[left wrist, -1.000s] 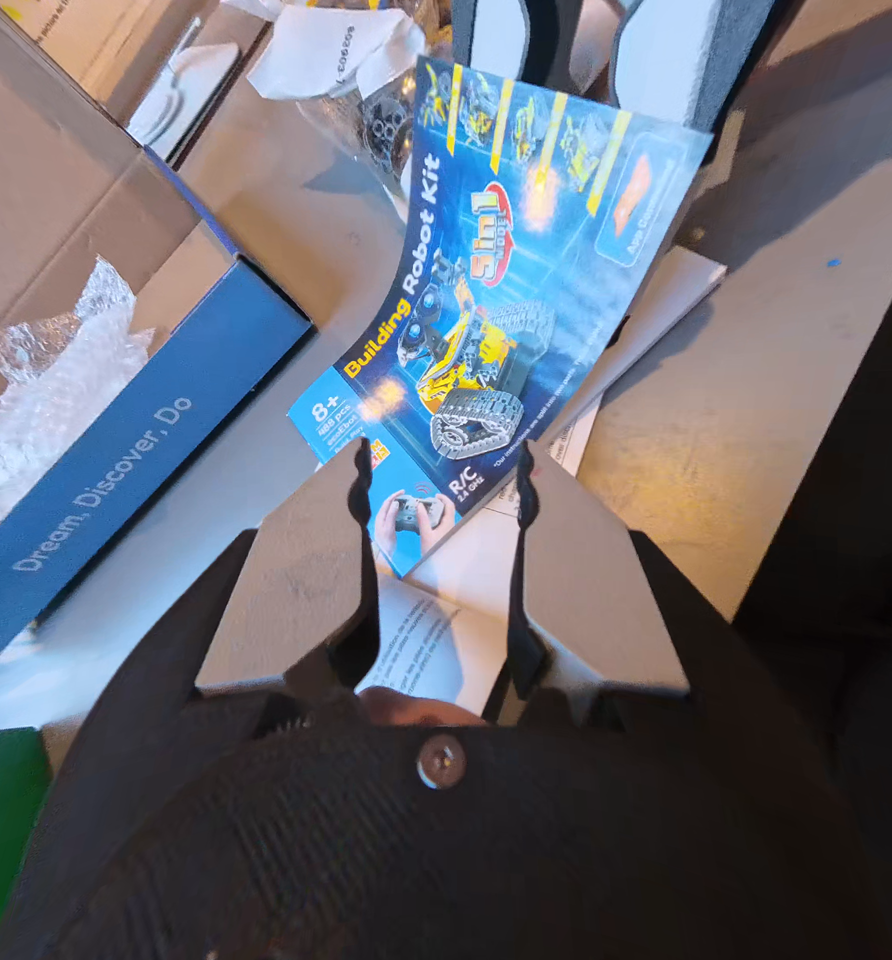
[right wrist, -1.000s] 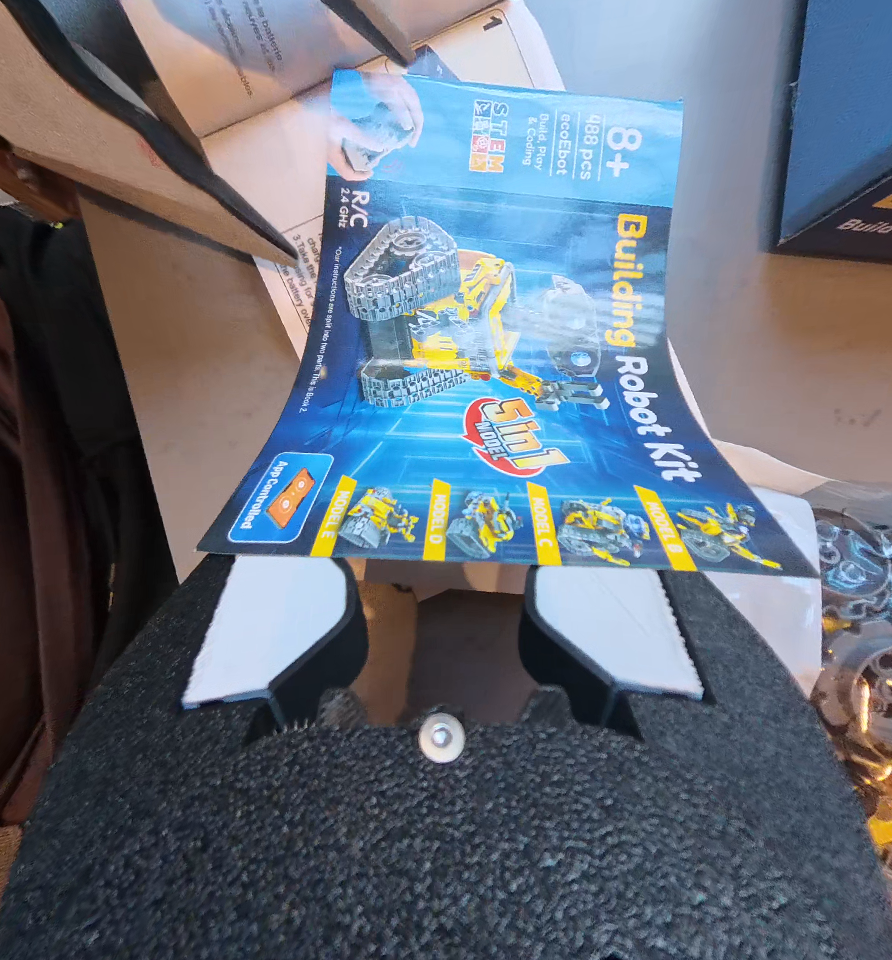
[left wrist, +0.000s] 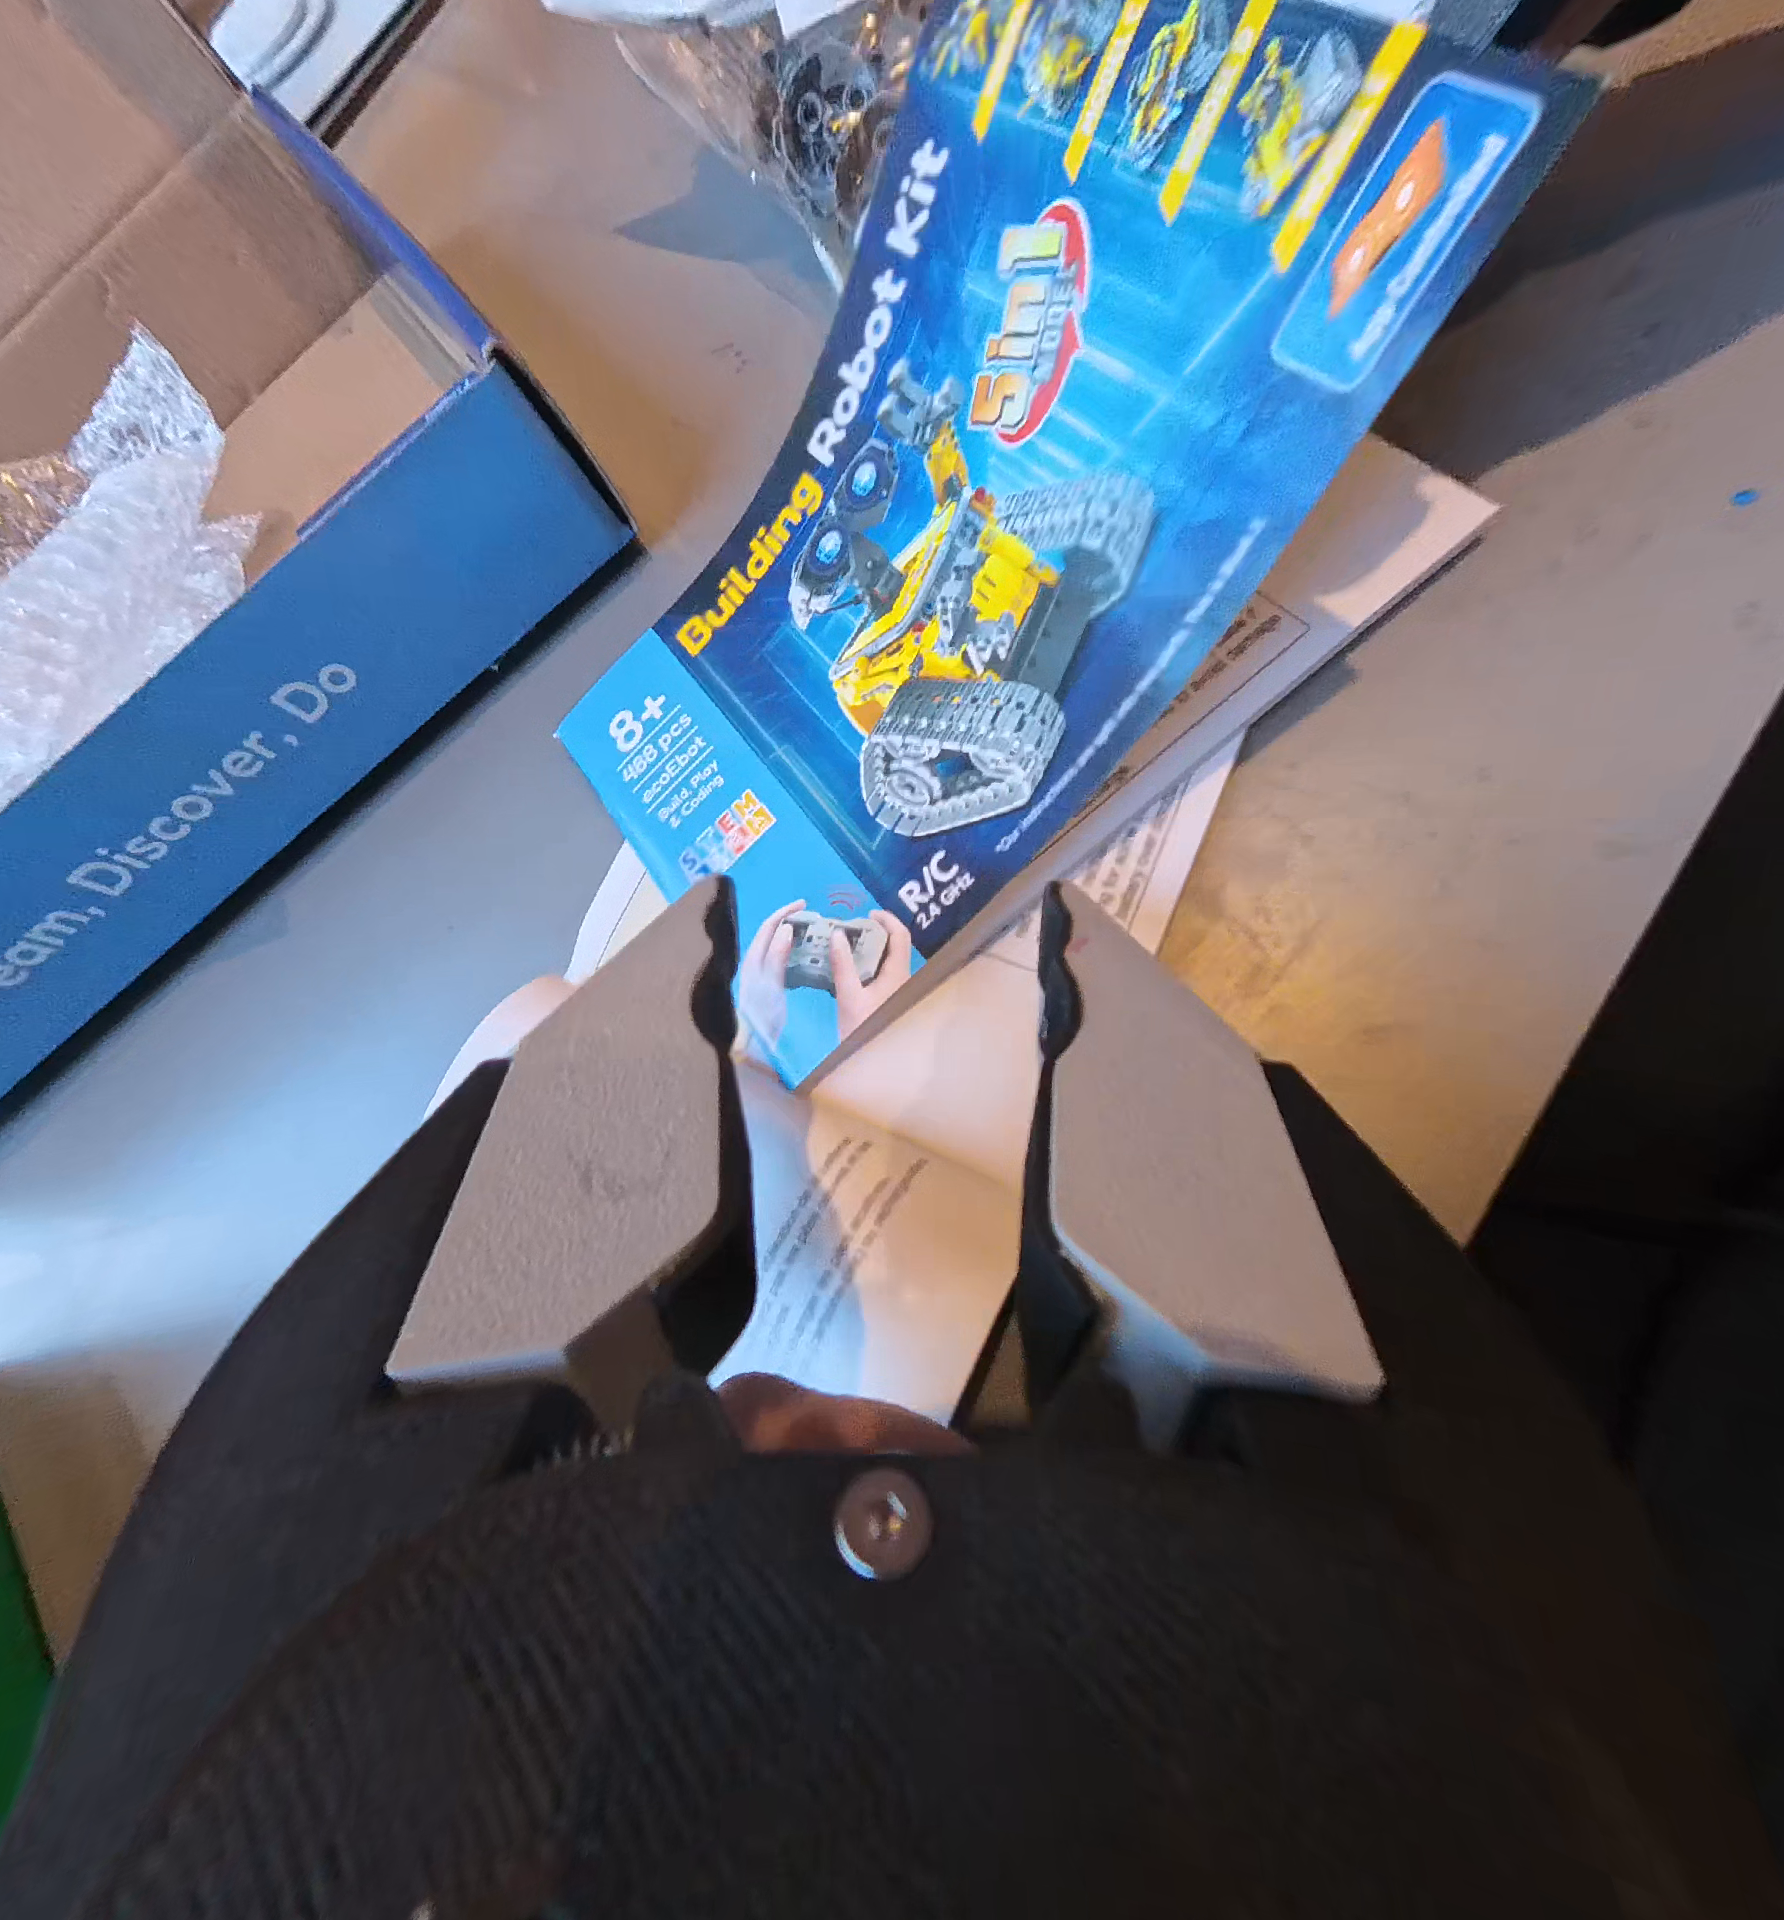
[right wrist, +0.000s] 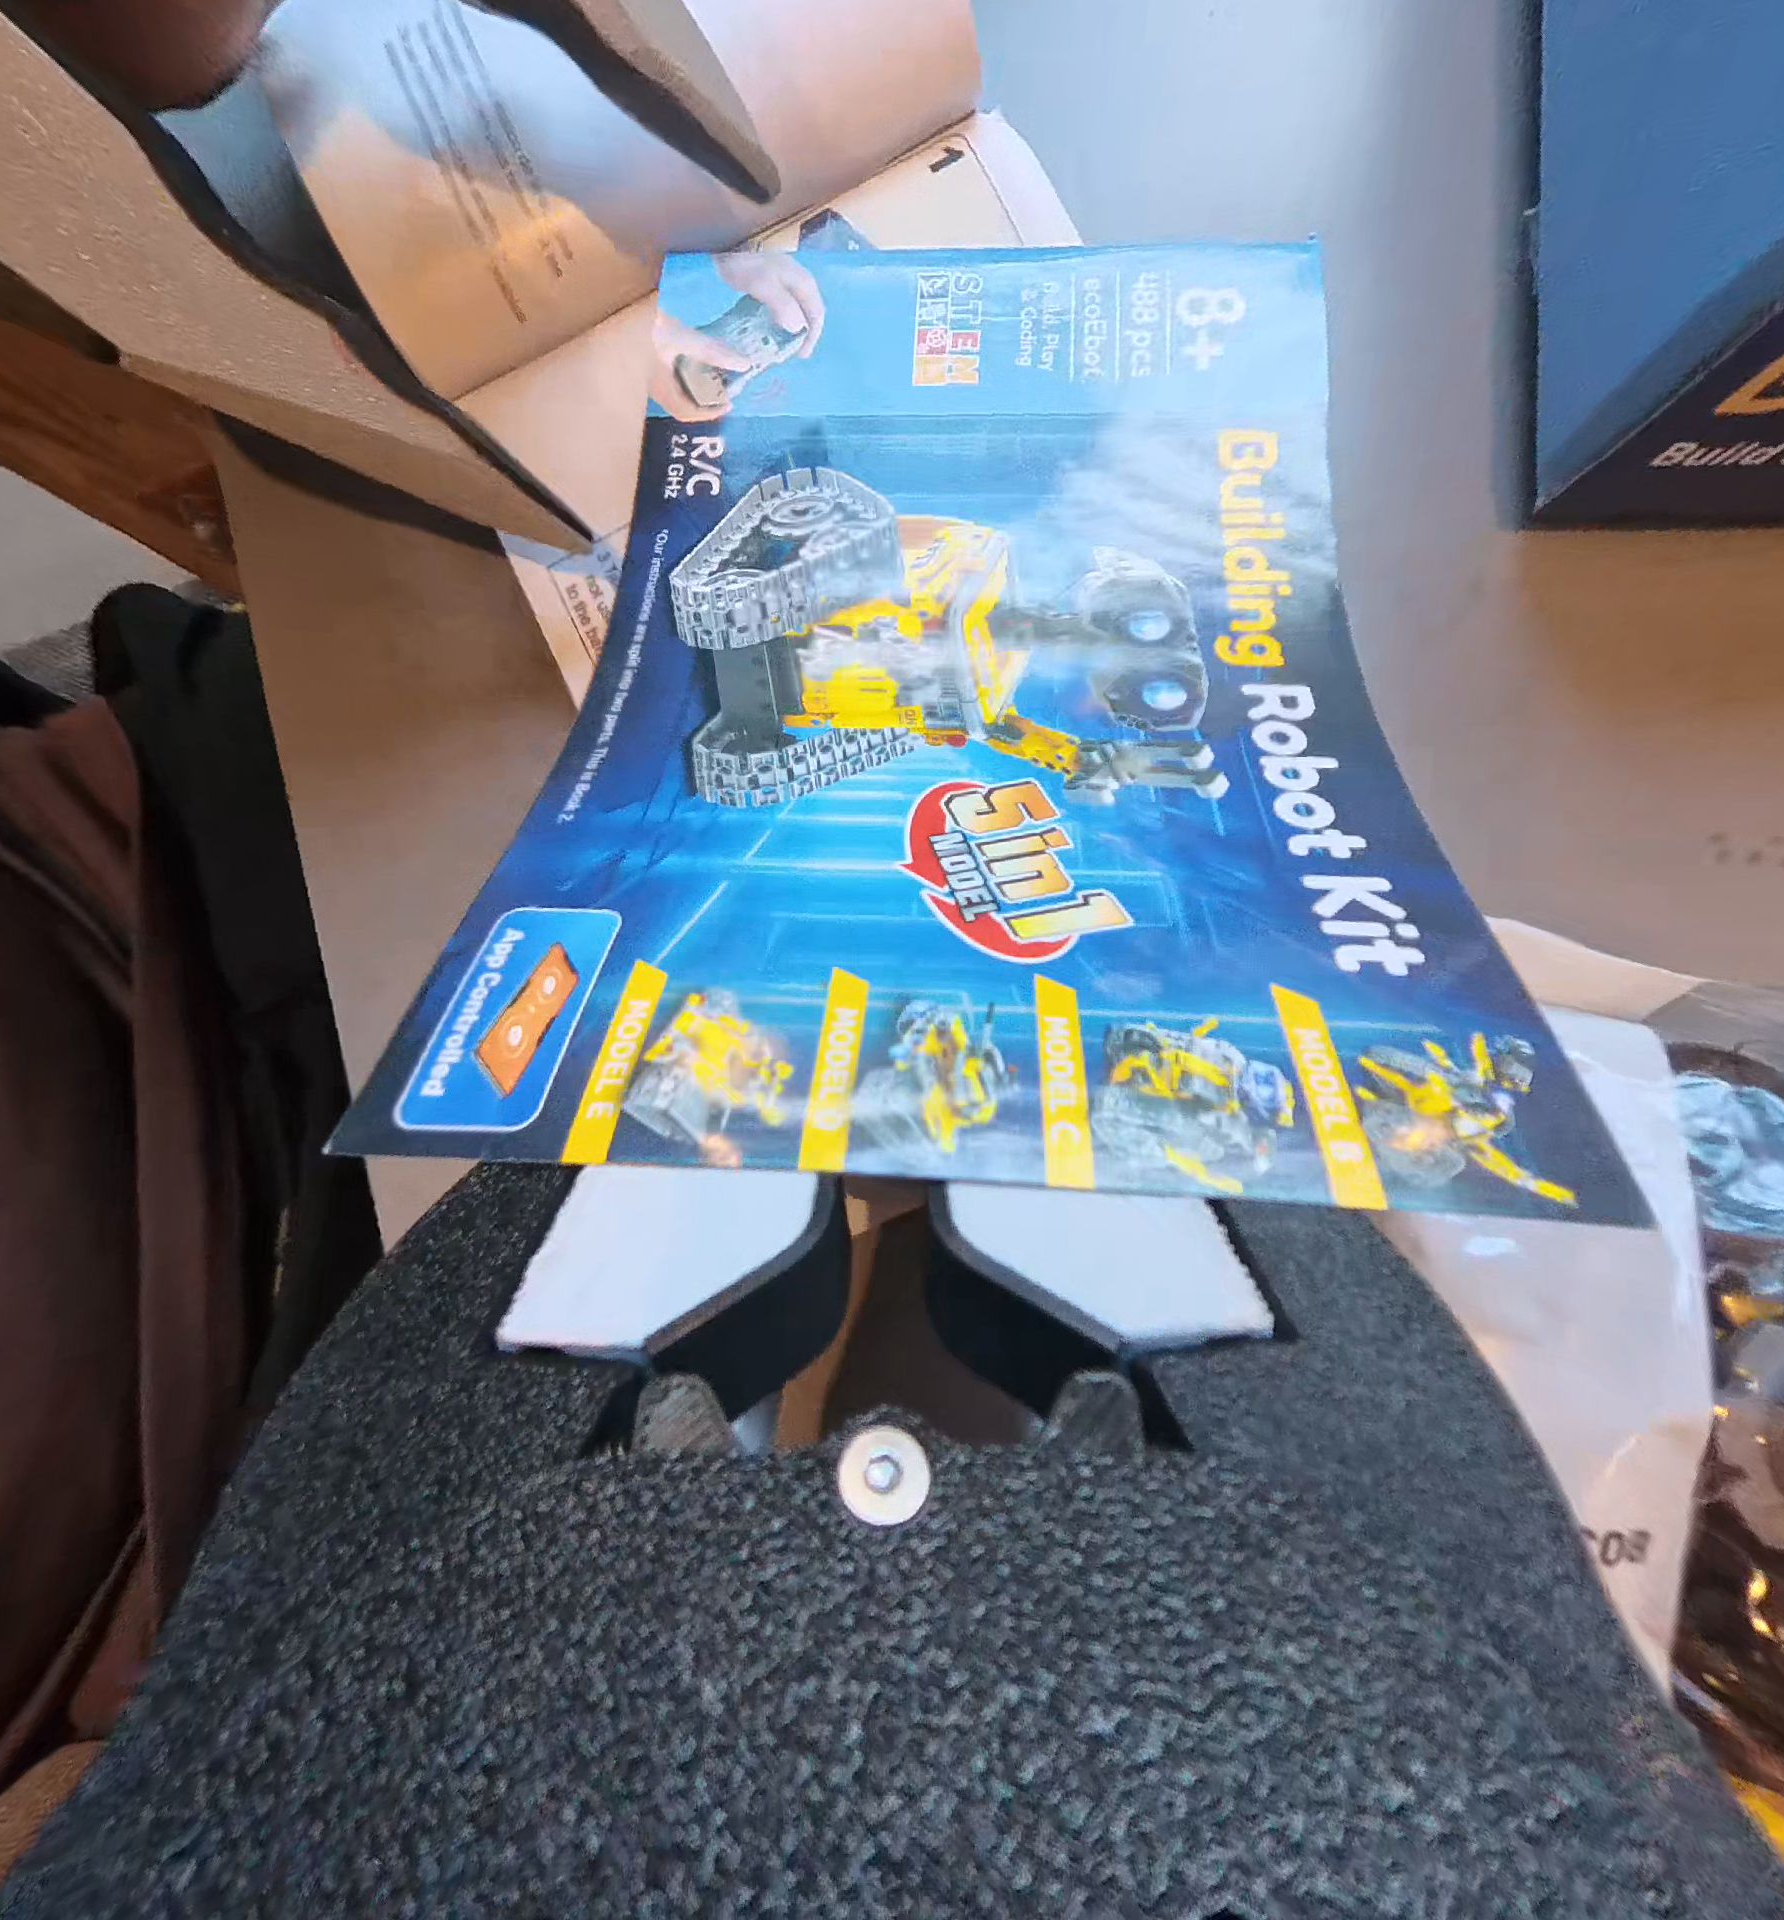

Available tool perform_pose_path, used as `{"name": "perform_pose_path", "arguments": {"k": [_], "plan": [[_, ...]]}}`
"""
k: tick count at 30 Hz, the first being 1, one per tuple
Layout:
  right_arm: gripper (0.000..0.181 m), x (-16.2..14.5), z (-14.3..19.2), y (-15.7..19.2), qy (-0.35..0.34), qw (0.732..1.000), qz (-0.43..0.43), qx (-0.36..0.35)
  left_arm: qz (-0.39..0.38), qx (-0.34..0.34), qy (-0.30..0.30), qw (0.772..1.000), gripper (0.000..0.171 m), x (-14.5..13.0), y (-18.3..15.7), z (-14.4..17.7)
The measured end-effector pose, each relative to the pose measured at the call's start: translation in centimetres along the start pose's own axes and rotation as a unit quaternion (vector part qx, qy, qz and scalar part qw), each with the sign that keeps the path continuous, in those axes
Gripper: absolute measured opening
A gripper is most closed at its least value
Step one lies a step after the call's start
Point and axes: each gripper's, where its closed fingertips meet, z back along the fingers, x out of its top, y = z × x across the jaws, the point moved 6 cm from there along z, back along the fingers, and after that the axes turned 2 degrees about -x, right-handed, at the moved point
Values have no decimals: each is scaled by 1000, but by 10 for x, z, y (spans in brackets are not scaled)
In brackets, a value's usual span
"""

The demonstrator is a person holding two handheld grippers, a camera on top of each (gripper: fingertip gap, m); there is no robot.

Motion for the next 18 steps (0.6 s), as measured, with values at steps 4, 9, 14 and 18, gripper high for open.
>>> {"name": "perform_pose_path", "arguments": {"k": [4,9,14,18], "plan": [[0,14,7,2,-18,1000,11,-12,-22,17,-14,1000,55,10,-9,-7],[0,31,25,-1,-43,999,-6,3,-67,94,-23,993,58,18,-8,-13],[0,43,31,3,-40,999,12,3,-61,175,-2,983,29,20,15,-8],[5,54,39,12,-51,998,39,-10,-70,193,-10,979,13,21,21,-4]]}}
